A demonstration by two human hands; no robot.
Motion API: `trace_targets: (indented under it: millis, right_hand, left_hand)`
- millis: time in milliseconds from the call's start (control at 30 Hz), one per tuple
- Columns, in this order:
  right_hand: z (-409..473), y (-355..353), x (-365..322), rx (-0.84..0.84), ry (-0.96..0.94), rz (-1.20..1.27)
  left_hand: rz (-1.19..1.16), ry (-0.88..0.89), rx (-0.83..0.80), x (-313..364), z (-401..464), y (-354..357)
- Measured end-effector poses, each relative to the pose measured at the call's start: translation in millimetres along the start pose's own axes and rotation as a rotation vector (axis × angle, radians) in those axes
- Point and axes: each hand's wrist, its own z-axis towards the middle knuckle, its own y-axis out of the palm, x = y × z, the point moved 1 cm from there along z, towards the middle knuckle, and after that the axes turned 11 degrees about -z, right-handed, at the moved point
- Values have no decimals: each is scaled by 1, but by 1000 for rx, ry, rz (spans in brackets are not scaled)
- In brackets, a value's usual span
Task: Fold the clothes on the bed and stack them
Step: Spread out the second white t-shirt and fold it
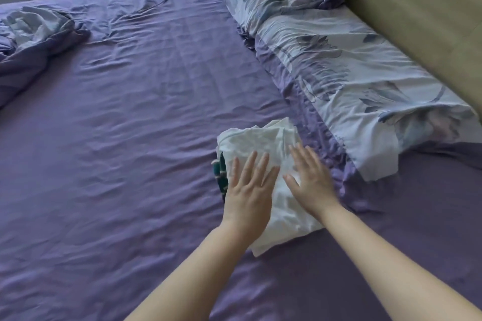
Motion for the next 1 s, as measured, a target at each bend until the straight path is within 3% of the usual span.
trace_targets:
  millis: [67, 133, 500, 700, 800, 900, 1000]
  right_hand:
    - [2, 10, 0, -95, -102, -113]
    - [7, 21, 4, -183, -115, -192]
    - [18, 56, 13, -244, -69, -243]
    - [23, 39, 0, -403, -21, -322]
    - [19, 23, -21, -435, 37, -356]
    - [-3, 10, -55, -406, 59, -395]
    - [-43, 14, -98, -402, -7, -409]
  left_hand:
    - [75, -67, -210, -11, 6, 13]
    - [96, -169, -310, -29, 6, 28]
    - [93, -212, -297, -60, -4, 66]
    - [59, -230, -435, -57, 3, 49]
    - [8, -192, -426, -58, -17, 23]
    - [-78, -397, -423, -63, -65, -6]
    - [21, -596, -506, -83, -126, -39]
